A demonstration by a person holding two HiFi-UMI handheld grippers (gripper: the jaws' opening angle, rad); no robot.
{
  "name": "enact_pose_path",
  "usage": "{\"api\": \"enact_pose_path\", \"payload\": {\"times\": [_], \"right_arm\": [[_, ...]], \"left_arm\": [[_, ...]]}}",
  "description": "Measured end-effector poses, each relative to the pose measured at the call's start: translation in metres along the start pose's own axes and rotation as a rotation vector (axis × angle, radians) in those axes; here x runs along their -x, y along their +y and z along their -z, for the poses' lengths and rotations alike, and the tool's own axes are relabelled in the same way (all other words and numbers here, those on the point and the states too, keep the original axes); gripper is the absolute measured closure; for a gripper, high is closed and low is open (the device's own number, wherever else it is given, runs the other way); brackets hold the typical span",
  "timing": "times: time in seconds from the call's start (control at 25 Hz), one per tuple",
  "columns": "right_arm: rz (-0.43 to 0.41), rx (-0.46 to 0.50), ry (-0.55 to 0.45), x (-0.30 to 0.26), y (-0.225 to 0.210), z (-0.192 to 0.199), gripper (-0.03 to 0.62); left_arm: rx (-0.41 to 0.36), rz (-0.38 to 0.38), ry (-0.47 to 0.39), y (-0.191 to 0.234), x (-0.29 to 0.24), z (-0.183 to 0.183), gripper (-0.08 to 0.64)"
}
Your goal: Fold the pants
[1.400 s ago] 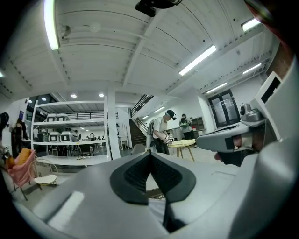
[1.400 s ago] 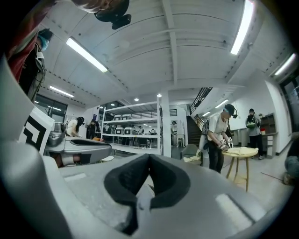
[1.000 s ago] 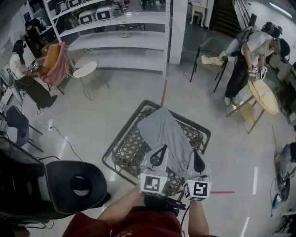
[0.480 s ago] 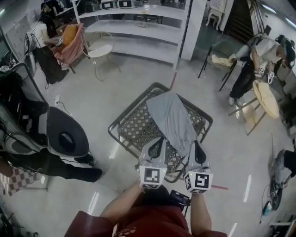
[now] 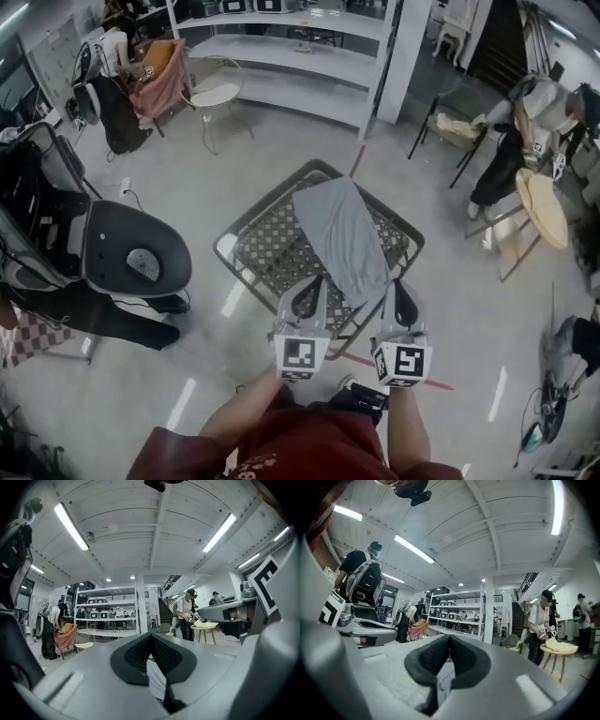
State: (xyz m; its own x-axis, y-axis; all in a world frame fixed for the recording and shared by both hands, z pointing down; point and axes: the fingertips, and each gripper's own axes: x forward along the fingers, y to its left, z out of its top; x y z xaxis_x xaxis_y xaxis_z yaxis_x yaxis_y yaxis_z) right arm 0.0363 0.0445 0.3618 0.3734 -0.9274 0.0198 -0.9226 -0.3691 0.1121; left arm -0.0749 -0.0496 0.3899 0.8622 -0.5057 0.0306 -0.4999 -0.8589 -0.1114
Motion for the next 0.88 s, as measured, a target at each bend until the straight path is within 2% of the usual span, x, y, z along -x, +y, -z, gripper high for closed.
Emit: {"api": "enact_pose_path", "payload": {"times": [0.2, 0.6, 0.88], "right_arm": [[-0.034, 0.006, -0.014, 0.029, -0.038, 0.003, 0.591], [-0.107, -0.003, -0.044, 0.034, -0.140, 0.015, 0.591], [-0.161, -0.047, -0.058, 0.031, -0.174, 0.010, 0.591]], "left_arm": [[-0.013, -0.049, -0.021, -0.046, 0.003, -0.010, 0.554], [-0.032, -0.134, -0.035, -0.135, -0.048, -0.027, 0.554], [-0.069, -0.192, -0.031, -0.159, -0.065, -0.047, 0.554]]}}
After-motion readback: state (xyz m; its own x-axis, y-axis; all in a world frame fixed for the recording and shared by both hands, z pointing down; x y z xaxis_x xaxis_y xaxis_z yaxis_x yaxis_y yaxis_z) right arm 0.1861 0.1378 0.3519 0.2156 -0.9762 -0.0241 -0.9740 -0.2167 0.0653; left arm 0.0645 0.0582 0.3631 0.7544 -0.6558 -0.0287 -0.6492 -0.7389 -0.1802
